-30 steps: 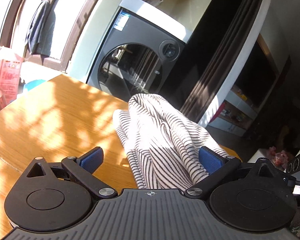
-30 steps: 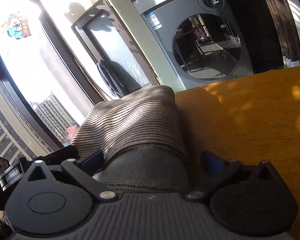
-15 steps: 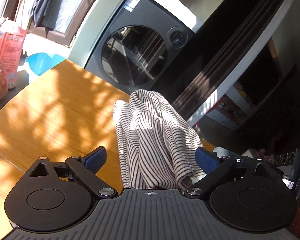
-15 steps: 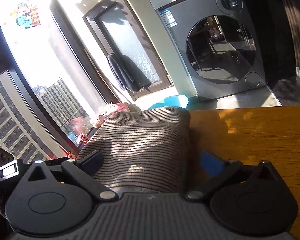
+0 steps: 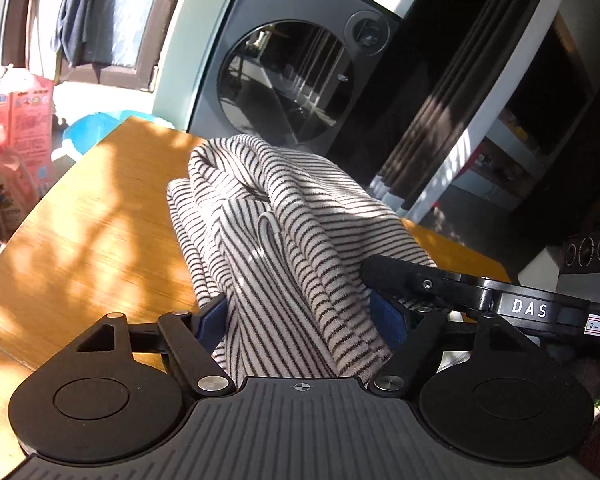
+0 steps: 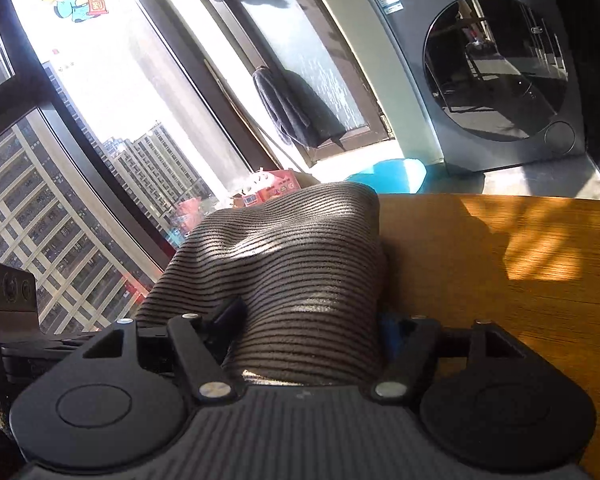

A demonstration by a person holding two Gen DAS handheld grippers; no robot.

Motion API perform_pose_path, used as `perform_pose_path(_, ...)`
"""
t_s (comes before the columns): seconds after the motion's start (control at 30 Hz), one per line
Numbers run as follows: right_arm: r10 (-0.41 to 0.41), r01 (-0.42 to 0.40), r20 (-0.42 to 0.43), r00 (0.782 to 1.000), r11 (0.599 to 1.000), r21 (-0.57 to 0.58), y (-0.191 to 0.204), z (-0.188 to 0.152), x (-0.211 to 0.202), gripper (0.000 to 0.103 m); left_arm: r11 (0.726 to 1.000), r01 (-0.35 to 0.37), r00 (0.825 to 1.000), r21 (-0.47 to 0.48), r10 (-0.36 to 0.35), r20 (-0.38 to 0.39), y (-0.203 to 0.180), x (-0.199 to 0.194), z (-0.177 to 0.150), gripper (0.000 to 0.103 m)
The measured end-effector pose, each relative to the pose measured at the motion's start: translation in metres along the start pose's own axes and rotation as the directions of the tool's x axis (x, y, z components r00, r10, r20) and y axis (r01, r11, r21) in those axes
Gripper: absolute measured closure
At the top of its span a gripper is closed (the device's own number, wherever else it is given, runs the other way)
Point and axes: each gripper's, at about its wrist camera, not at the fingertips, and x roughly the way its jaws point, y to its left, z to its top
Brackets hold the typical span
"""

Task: Fold clothes
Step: 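Lower the bundle onto the table with both grippers and release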

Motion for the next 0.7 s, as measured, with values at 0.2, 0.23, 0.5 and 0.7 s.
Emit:
perform_pose_path(0.2,-0.080,0.080,0.021,0.997,0.997,-0.001,0.013,-0.007,-0.009,0.014,0.997,-0.056,0.996,0.050,0.052,0.069,-0.007,-0.020,-0.011,0.022)
perform_pose_path(0.23,-0.111,0.111,0.038,0.993,0.994,0.004,0.014,-0.010,-0.018,0.003,0.995,-0.075,0.994,0.069,0.069,0.089,-0.013,-0.024,-0.013,0.022)
perform_pose_path(0.5,-0.268,0.271,0.104,0.958,0.962,-0.020,0.028,-0.055,-0.089,0.000,0.973,-0.168,0.975,0.157,0.141,0.170,-0.068,-0.069,-0.041,0.008)
perform_pose_path(0.7,-0.410,0.413,0.048,0.911,0.904,-0.108,0.048,-0.102,-0.110,0.000,0.961,-0.250,0.965,0.117,0.239,0.104,-0.085,-0.070,-0.082,0.000)
